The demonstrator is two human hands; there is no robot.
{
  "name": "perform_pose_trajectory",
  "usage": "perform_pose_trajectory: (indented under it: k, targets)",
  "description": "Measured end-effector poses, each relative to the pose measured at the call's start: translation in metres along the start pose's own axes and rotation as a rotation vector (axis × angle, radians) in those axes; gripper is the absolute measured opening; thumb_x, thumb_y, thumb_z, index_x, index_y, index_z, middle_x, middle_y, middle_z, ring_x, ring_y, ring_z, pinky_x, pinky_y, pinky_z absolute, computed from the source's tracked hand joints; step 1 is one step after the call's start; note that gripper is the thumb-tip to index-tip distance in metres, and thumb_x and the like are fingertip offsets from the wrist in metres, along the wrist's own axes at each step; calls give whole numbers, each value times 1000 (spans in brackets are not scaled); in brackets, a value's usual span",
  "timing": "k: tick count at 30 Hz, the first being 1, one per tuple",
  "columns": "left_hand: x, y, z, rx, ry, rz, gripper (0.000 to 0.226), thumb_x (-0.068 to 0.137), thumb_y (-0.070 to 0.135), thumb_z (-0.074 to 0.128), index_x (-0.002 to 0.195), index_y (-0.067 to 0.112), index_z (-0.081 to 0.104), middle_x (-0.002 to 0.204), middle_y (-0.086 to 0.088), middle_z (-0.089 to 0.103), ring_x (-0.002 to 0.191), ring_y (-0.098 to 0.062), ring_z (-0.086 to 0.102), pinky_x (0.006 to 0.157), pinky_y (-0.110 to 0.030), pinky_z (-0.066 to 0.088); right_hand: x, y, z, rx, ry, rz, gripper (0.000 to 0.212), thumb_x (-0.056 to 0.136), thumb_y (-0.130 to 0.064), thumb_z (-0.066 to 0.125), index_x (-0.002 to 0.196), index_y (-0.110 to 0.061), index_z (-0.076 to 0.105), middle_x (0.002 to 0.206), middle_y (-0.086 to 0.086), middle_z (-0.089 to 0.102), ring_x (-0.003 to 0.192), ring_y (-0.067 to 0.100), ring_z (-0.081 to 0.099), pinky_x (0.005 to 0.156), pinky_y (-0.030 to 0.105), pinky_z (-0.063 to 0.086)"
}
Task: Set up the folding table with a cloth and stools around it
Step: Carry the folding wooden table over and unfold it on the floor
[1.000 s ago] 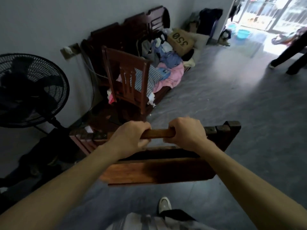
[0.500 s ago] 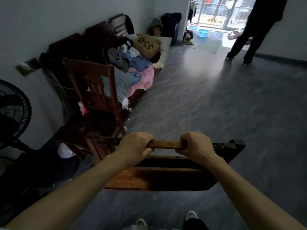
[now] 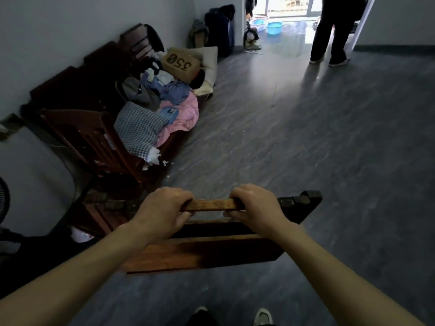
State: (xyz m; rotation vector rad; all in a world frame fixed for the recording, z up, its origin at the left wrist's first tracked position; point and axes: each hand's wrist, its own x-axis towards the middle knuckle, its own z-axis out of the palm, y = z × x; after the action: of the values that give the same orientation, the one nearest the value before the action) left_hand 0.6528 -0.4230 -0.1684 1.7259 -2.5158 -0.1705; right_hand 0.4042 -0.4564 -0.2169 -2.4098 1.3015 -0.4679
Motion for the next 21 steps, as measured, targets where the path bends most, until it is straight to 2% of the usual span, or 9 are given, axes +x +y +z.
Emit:
perform_pose_trajectory:
  k: [4,9,17,21]
  targets:
    - [40,11,5,39,-35,-41,11,76,36,67,82,29,61,74,12,60,71,-12,60,64,-36,52,25,38,-16,-13,-14,-29,28,82,-52,71,87,-28,57,86,-11,54,81,11,49,63,28,32]
    - [100,1,18,23,-21,-103,15,76,37,66,76,27,55,68,10,57,68,-14,59,59,-33,47,83,84,-25,-57,-62,-88,24,84,-44,72,89,-25,59,88,-9,56,82,14,49,71,32,37]
    - [211,-46,52,-168,-43,-184,13,81,35,68,79,27,59,68,10,56,65,-12,55,59,-34,46,203,160,-29,-112,-236,-88,23,82,-43,74,85,-28,57,85,-9,54,79,12,47,68,29,33]
    - [252,-56,61,-193,-39,-260,13,80,36,69,83,27,60,75,7,60,71,-15,57,60,-35,48,250,189,-35,-102,-299,-118,20,82,-40,75,87,-27,61,87,-8,56,82,14,49,74,32,39]
